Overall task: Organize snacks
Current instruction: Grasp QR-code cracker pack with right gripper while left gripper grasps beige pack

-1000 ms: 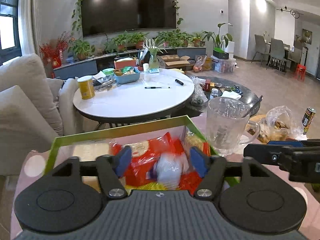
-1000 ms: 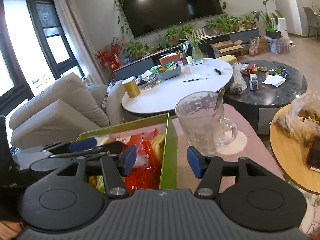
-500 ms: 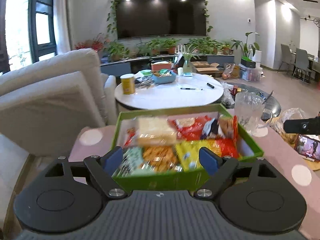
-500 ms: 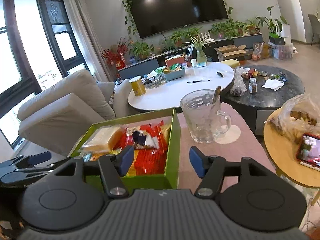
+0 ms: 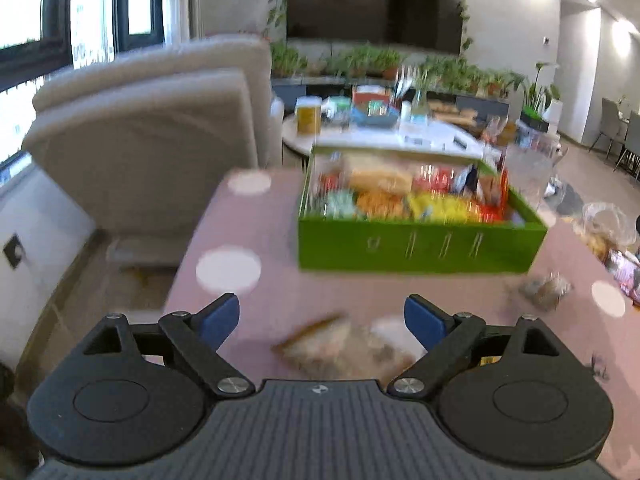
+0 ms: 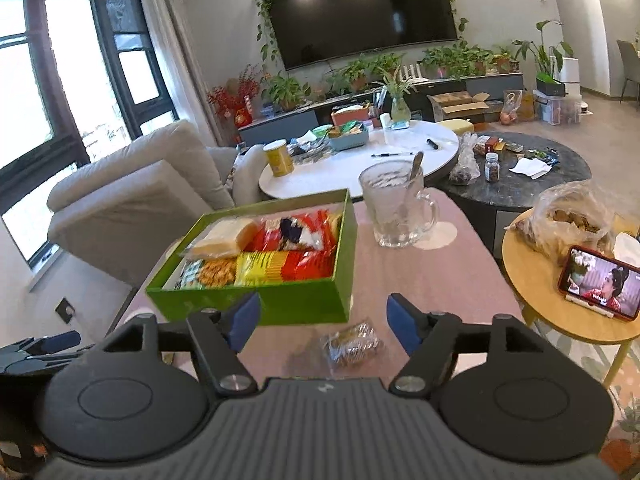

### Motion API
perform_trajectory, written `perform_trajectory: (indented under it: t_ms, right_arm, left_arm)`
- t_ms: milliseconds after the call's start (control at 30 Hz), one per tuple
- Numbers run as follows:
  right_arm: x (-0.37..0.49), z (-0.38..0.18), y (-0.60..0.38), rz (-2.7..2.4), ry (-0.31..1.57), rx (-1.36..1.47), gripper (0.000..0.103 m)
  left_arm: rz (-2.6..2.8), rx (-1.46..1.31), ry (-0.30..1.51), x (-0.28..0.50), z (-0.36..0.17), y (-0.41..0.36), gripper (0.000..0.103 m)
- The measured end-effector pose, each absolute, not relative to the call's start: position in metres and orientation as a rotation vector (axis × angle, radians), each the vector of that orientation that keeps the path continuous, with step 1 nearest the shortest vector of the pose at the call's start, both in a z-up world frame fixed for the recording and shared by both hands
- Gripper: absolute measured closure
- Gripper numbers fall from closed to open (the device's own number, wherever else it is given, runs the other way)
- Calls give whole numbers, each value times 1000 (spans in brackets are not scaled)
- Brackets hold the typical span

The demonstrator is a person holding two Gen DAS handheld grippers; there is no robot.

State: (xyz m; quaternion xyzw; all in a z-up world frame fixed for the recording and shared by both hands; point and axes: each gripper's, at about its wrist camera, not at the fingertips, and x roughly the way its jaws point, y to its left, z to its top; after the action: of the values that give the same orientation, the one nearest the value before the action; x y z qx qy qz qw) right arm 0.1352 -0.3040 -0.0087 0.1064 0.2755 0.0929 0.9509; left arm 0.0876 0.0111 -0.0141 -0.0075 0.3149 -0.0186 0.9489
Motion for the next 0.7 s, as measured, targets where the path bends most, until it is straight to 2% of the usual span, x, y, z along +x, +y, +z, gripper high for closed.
perform_trajectory:
  t_ms: [200, 700]
  right_arm:
    - [134, -29, -286, 205, 616, 193, 44]
    - [165, -78, -270, 156, 770, 195, 43]
  left_arm:
    - [-32, -70, 776, 91, -44, 15, 14]
    - [-15, -102, 854, 136, -66, -1, 14]
